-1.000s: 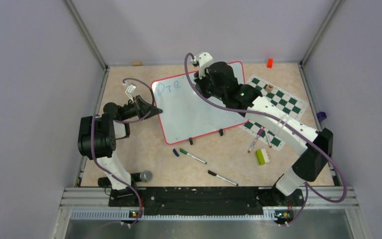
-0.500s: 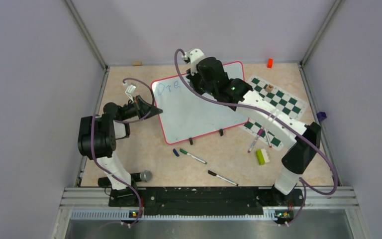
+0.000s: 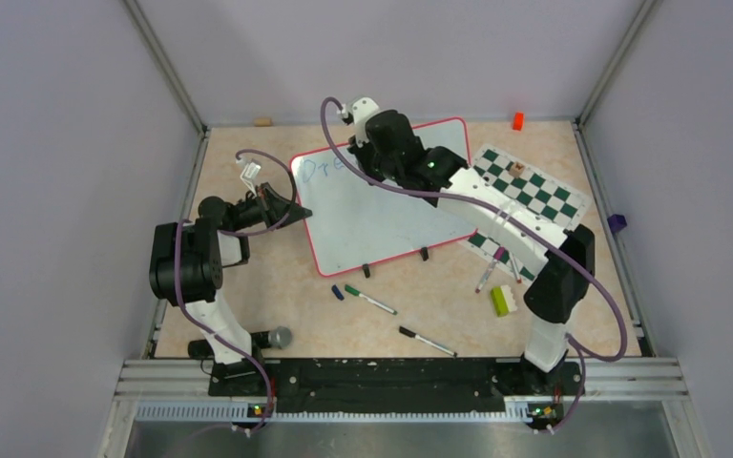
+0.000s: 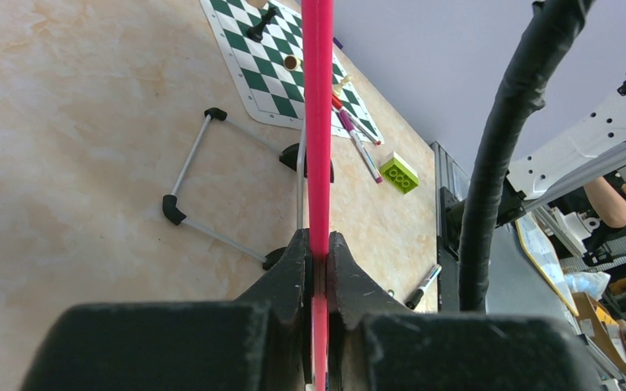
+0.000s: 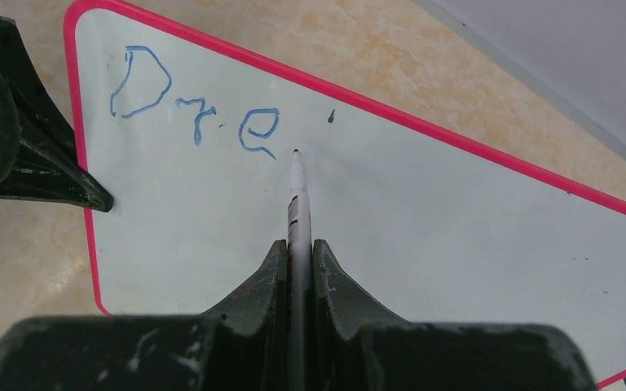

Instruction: Write a sentence on the whiteboard

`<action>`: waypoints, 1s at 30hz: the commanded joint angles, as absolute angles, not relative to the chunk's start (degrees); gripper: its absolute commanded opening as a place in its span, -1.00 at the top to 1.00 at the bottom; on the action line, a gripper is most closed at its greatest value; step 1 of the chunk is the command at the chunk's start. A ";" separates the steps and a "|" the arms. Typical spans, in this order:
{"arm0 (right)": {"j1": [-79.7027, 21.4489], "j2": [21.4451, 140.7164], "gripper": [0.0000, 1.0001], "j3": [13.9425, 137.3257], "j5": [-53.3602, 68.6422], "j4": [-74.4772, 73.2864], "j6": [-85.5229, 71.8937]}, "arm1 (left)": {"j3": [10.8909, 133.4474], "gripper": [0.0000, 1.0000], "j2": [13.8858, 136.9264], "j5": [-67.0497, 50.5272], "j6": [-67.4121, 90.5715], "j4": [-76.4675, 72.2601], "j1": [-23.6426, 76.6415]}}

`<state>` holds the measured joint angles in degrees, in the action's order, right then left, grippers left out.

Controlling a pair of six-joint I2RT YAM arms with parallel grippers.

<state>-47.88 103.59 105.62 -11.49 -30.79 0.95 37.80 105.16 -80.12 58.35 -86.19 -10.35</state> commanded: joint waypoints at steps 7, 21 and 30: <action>-48.52 105.38 1.00 110.13 -13.82 -30.74 0.88 | 38.82 1.00 103.28 -81.36 56.88 -92.81 -9.93; -48.60 107.48 1.00 112.12 -15.40 -30.75 1.85 | 38.85 1.00 103.46 -81.39 57.05 -92.81 -9.98; -48.52 108.87 1.00 112.90 -16.54 -30.76 2.46 | 38.86 1.00 103.45 -81.35 57.04 -92.81 -9.92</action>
<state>-47.99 108.09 109.69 -14.79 -31.70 1.58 37.80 105.16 -79.92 58.63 -85.41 -10.35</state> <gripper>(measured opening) 0.093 0.049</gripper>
